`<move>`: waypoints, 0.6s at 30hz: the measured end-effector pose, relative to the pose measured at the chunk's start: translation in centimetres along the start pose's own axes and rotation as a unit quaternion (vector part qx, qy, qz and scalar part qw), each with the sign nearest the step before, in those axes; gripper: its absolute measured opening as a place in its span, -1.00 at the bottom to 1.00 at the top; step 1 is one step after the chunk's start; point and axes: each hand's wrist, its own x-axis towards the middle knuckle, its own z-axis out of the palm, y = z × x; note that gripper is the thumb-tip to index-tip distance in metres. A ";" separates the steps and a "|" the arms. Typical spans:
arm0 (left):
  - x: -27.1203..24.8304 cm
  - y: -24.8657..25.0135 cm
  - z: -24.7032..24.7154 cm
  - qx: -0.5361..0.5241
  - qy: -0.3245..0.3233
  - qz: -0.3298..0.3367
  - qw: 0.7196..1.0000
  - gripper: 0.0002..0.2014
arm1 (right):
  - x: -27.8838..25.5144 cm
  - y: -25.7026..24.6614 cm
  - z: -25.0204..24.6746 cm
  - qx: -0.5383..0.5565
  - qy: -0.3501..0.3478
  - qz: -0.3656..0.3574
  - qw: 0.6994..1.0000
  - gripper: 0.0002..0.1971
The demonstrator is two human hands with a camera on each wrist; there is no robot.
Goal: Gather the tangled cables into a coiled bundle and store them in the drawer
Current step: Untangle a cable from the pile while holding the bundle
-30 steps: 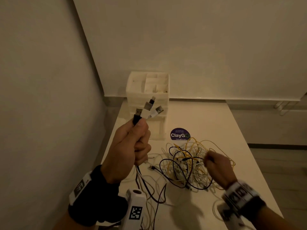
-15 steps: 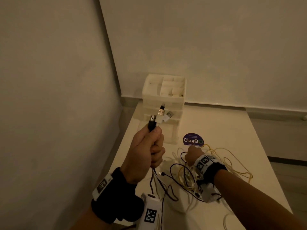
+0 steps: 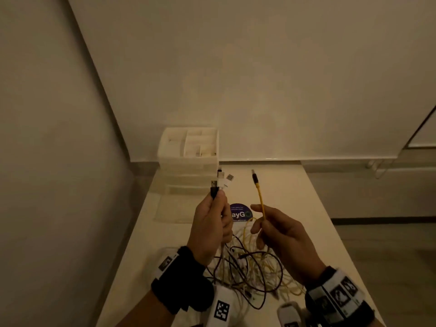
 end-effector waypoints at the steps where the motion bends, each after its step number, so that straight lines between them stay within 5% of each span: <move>1: 0.3 -0.2 0.7 0.002 -0.006 0.000 1.000 -0.61 | -0.4 -0.5 0.2 -0.030 -0.005 -0.015 0.999 -0.64; 8: 0.8 -0.6 2.8 -0.005 -0.009 0.024 1.000 -0.60 | -1.8 -0.9 1.9 -0.197 0.049 -0.068 0.977 -0.49; 18: 0.6 -1.1 3.7 0.084 -0.005 0.075 0.994 -0.72 | -1.2 -1.2 2.7 -0.450 0.054 -0.170 0.875 -0.48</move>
